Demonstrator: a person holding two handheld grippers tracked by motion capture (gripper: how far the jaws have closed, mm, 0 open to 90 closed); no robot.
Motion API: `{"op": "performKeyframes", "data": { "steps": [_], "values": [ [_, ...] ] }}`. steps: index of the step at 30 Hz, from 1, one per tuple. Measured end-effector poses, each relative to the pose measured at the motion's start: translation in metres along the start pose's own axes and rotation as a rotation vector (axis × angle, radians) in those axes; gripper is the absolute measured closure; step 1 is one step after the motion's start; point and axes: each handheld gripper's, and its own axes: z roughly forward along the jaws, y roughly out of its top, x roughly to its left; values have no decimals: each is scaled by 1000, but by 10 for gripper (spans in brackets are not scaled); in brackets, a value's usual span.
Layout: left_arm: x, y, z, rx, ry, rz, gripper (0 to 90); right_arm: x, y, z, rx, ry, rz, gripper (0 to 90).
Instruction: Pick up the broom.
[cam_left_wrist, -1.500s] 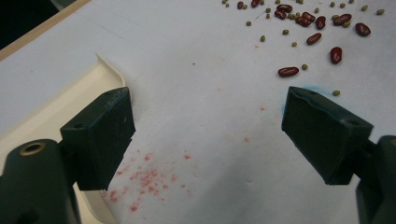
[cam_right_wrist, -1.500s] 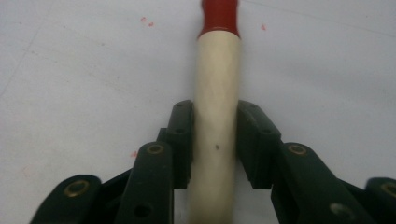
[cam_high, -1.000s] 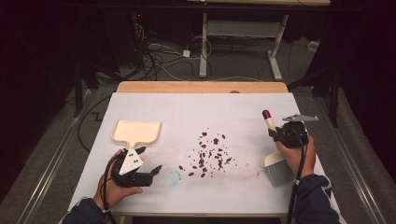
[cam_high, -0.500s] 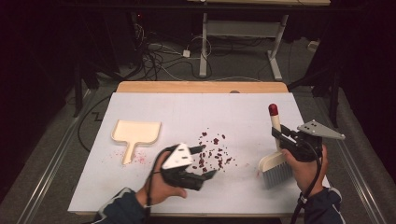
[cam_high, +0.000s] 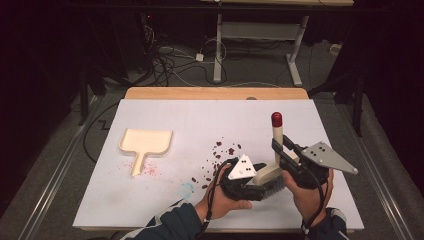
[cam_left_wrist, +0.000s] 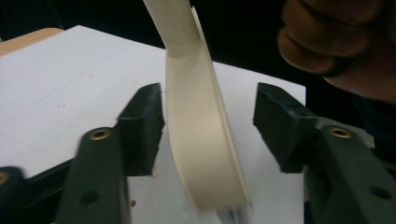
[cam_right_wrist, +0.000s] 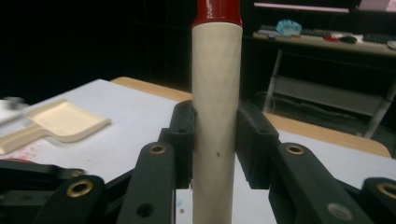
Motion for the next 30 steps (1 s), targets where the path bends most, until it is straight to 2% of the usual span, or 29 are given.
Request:
{"op": "performKeyframes", "data": {
  "steps": [1,2,3,7,10,12,13,17,18,19,20,23,25,27,28,30],
  "values": [
    [0,0,0,0,0,0,470,5,1,-1,-6,10,-6,704],
    [3,-1,-3,-32,-14,-17,521,9,2,-3,-20,19,1,704],
    [3,-1,-3,-32,-16,-18,570,12,3,-5,-26,32,-4,703],
    [5,1,-10,-12,17,18,613,17,7,-11,-33,43,-12,702],
    [12,3,-17,0,25,14,641,14,9,-14,-40,57,13,698],
    [17,4,-22,12,14,36,653,12,11,-16,-42,85,14,692],
    [19,4,-27,26,16,61,653,11,11,-16,-44,101,21,690],
    [23,4,-39,60,-7,102,654,8,13,-17,-30,183,-6,632],
    [24,3,-43,73,-14,107,654,7,13,-17,-20,201,-26,619],
    [27,1,-47,83,-22,114,654,5,14,-18,-12,239,-41,595],
    [29,0,-51,90,-27,120,654,0,15,-19,2,300,-66,558],
    [37,-3,-62,87,-44,118,654,-8,13,-17,95,424,-147,508],
    [39,-3,-69,93,-63,136,654,-11,7,-15,133,440,-205,479],
    [38,-3,-74,97,-93,155,654,-11,0,-8,191,489,-250,465],
    [37,-4,-76,107,-112,166,654,-10,-4,-4,212,498,-266,442],
    [33,-6,-79,135,-139,199,654,-6,-10,3,231,532,-298,439]
  ]
}}
